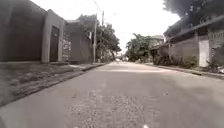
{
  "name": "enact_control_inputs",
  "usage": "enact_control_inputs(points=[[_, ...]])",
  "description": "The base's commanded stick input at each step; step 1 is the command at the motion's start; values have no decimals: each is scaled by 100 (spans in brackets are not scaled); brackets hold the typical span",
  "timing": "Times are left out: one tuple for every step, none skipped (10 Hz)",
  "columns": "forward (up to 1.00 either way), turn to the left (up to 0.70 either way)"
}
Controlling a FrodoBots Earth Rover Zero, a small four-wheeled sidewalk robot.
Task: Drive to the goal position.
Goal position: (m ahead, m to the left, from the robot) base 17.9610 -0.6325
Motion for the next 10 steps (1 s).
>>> enact_control_inputs(points=[[85,-34],[85,-34],[85,-27],[85,1],[85,15],[85,1],[85,0],[85,0],[85,0],[85,0]])
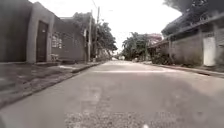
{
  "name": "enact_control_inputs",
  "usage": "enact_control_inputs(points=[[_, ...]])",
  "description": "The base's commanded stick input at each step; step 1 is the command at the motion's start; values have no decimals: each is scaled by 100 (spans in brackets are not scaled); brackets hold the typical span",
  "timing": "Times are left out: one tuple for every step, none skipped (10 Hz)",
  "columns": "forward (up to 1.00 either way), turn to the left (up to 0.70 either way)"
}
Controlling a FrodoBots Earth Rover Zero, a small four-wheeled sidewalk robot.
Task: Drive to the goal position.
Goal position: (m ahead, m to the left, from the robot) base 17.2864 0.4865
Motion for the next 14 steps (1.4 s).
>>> enact_control_inputs(points=[[85,3],[85,2],[85,-33],[85,-34],[85,-34],[85,-9],[85,1],[85,7],[85,4],[85,0],[85,0],[85,0],[85,0],[85,0]])
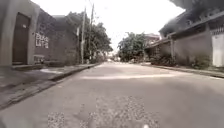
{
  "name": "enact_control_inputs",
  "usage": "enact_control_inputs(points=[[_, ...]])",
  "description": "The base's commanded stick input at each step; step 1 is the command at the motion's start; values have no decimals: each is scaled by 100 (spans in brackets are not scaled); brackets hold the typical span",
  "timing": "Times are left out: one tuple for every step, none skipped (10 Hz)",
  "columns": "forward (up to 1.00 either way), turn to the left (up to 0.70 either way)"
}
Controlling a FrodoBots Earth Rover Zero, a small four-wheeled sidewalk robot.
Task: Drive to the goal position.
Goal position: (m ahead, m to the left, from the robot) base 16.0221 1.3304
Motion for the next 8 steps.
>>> enact_control_inputs(points=[[85,0],[85,0],[85,0],[85,0],[85,6],[85,8],[85,2],[85,0]])
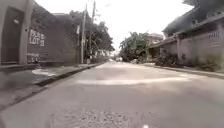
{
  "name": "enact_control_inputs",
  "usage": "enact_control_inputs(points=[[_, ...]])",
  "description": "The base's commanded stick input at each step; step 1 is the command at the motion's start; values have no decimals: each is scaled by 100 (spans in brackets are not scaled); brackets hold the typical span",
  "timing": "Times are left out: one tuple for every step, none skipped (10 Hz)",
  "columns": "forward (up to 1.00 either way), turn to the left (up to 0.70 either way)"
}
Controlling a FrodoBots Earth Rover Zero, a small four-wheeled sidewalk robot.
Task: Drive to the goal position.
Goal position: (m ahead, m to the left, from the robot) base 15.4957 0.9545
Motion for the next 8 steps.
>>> enact_control_inputs(points=[[85,0],[85,0],[85,2],[85,8],[85,6],[85,0],[85,-18],[85,-34]])
